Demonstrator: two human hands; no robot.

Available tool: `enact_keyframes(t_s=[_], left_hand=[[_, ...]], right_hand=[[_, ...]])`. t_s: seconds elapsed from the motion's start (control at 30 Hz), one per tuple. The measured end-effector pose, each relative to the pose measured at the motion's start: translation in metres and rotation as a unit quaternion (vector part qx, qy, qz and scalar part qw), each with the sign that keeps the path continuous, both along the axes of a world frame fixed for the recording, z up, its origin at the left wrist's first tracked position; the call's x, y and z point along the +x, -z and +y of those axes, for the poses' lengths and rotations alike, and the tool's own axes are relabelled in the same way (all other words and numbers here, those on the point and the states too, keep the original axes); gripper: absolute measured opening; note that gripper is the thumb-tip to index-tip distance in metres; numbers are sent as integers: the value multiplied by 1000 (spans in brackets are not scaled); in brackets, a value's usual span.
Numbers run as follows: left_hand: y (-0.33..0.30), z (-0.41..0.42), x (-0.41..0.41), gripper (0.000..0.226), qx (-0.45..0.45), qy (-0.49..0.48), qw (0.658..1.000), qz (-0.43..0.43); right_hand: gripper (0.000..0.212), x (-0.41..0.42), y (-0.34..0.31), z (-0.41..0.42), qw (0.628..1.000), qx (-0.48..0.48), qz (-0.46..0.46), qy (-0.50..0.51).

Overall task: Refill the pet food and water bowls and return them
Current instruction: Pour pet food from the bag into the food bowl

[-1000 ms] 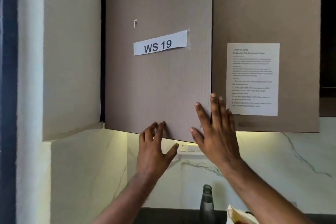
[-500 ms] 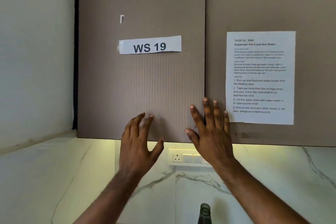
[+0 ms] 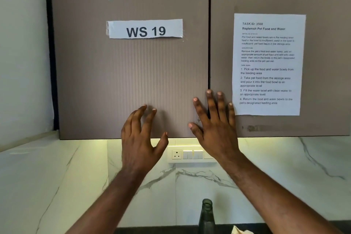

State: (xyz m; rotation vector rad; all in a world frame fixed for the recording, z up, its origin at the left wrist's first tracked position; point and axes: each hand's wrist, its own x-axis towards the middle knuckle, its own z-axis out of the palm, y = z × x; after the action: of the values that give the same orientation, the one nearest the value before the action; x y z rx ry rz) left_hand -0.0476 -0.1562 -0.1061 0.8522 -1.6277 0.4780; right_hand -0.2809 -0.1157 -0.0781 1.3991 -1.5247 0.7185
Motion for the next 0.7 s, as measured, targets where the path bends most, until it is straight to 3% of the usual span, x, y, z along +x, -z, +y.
enact_keyframes(t_s=[0.23,0.43,0.6,0.7], left_hand=[[15,3,-10,73,13,61,998,10],[71,16,-34,65,45,167,985,11],[142,31,-63,58,159,273,948,-22],[191,29,-84,57,269,343,898,-53]], right_hand=[[78,12,27,14,999,25,-39,11],[81,19,84,50,993,74,-87,9],[85,7,152,92,976,141,-165,25],[91,-11,197,116,953,194,-228,37]])
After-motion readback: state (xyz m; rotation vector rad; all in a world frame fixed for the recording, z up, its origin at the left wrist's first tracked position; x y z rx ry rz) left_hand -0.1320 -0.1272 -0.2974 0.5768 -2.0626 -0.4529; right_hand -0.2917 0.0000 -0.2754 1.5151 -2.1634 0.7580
